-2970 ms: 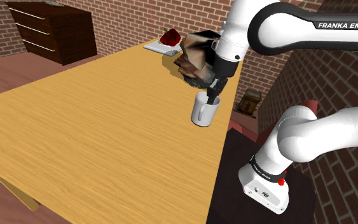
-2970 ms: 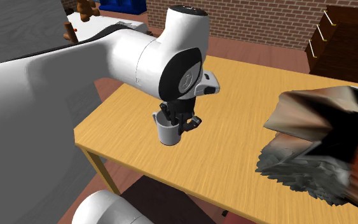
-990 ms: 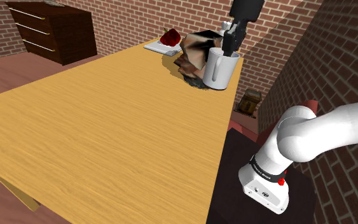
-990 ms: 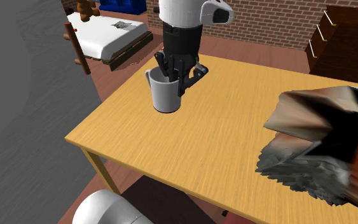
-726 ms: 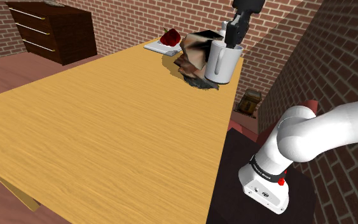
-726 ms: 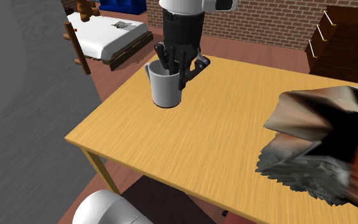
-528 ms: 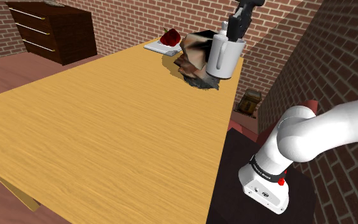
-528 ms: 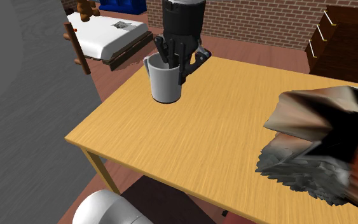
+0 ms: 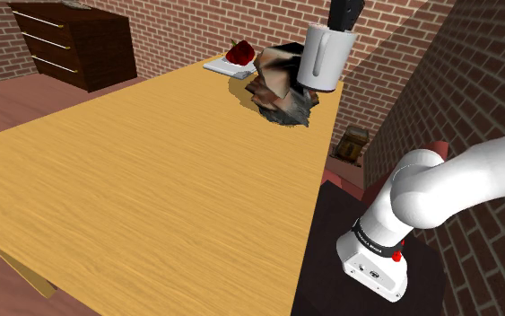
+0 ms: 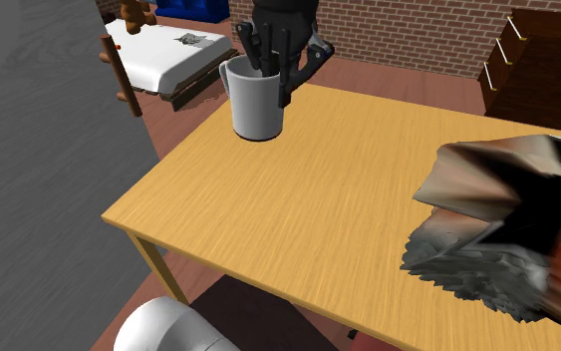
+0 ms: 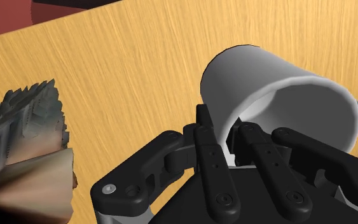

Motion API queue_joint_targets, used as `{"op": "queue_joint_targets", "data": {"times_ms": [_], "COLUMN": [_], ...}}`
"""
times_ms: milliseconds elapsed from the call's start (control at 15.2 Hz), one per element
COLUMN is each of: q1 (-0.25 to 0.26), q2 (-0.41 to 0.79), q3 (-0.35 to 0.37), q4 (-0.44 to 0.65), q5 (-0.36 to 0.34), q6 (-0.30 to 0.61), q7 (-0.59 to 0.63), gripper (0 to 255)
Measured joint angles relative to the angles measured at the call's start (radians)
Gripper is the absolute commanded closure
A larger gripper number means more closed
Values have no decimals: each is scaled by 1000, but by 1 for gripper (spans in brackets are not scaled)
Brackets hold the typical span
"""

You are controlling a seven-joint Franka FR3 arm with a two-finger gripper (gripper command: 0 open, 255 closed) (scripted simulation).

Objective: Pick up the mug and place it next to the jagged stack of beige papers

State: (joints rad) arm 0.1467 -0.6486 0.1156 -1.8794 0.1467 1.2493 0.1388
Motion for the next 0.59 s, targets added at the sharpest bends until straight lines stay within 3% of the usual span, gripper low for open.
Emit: {"op": "queue_joint_targets", "data": {"times_ms": [594], "q1": [-2], "q2": [85], "q3": [-4], "q4": [199], "q5": [-4], "q6": [-114], "q7": [14], "gripper": [255]}}
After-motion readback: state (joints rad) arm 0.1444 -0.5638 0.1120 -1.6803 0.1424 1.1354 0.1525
